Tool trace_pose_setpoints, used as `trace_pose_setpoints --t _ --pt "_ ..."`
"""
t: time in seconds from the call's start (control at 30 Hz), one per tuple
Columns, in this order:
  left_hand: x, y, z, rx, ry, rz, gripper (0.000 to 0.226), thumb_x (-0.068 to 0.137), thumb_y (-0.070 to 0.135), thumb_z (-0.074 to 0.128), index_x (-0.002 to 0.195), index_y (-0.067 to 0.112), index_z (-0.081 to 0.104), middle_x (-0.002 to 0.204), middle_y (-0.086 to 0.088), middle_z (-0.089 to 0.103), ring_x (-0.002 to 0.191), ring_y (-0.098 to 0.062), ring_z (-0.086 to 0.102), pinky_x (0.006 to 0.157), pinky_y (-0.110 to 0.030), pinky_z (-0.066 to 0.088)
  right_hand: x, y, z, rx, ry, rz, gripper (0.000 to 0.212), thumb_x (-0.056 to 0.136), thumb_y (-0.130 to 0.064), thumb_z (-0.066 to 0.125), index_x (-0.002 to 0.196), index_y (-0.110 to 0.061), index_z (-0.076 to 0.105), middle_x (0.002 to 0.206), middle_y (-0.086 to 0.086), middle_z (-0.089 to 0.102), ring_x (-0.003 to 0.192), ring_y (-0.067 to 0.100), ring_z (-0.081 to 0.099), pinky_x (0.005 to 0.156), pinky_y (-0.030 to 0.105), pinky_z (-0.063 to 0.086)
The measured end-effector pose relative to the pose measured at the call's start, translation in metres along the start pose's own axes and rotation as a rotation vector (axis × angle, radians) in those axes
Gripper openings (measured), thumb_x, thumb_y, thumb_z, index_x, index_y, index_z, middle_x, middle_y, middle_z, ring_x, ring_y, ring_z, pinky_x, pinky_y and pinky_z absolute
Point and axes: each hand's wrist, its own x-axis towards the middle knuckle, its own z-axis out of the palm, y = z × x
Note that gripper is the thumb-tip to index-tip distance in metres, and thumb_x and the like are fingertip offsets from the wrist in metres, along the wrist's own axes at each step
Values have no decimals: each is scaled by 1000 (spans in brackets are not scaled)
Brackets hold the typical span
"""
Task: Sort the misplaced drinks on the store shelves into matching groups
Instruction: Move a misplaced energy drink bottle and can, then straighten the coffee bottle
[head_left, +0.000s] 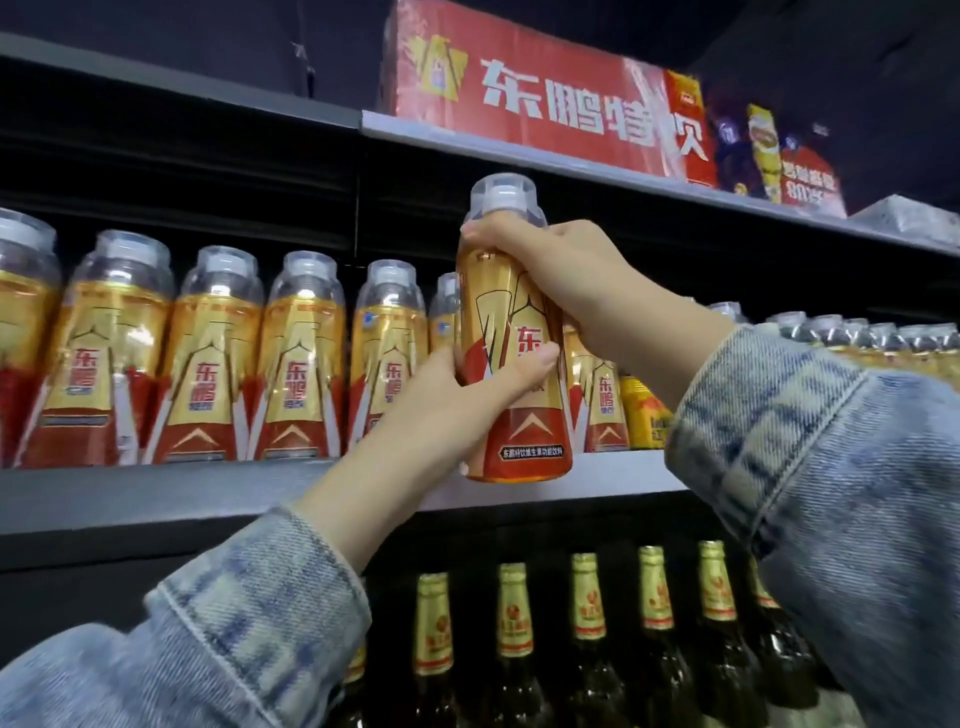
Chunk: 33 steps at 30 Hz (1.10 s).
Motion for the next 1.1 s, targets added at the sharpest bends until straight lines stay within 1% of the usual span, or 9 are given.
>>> trace_pose_setpoints --t 0.3,0.4,0.53,0.7,0.8,0.87,0.93,1.0,1.1 --pt "50 1 77 11 1 68 67 56 75 45 101 29 61 78 9 75 68 -5 71 60 -22 52 25 42 -79 -41 19 -35 33 71 -44 75 73 -12 69 66 3 69 60 15 68 59 26 57" --pt "62 6 102 -7 43 87 45 82 65 34 72 32 62 62 23 70 57 9 66 61 -22 46 30 54 -107 -7 18 -33 33 70 -43 76 75 -11 69 65 3 69 60 16 69 65 30 58" --pt "69 7 143 32 84 116 41 90 59 29 71 33 55 52 31 63 49 17 59 57 -18 42 34 71 -147 34 -10 -34 35 70 -43 76 77 -10 69 66 4 70 59 17 69 63 29 58" --pt "71 7 188 137 153 131 47 90 59 25 78 29 60 64 16 70 60 9 65 49 -7 45 41 91 -185 48 -77 -38 34 70 -43 76 76 -10 70 65 3 70 56 15 68 60 26 56" --pt "80 10 199 120 271 54 43 94 52 25 78 30 58 67 7 69 63 -1 65 57 -15 48 44 99 -200 26 -107 -72 32 73 -44 74 71 -13 68 61 -1 68 53 10 66 54 20 52" --pt "89 11 200 135 348 8 29 96 40 35 85 26 58 87 -1 69 78 -8 64 69 -24 52 46 104 -207 25 -122 -84 31 74 -45 73 71 -15 67 62 -2 68 54 9 66 52 18 51" --pt "101 7 194 398 416 35 19 94 31 44 101 21 60 102 -1 66 89 -11 59 71 -20 48 48 109 -212 38 -128 -82 30 75 -44 73 70 -16 66 62 -2 68 54 8 67 52 17 50" --pt "113 4 189 800 407 127 34 92 35 47 119 17 56 114 1 62 99 -11 56 72 -16 44 51 113 -216 56 -138 -85 30 75 -44 73 72 -14 67 65 0 69 58 11 68 56 21 52" --pt "136 3 186 1395 192 177 58 90 53 36 137 19 41 140 -3 48 134 -20 37 109 -37 28 56 119 -221 63 -144 -96 31 75 -44 72 73 -14 67 67 1 69 60 13 68 60 23 53"
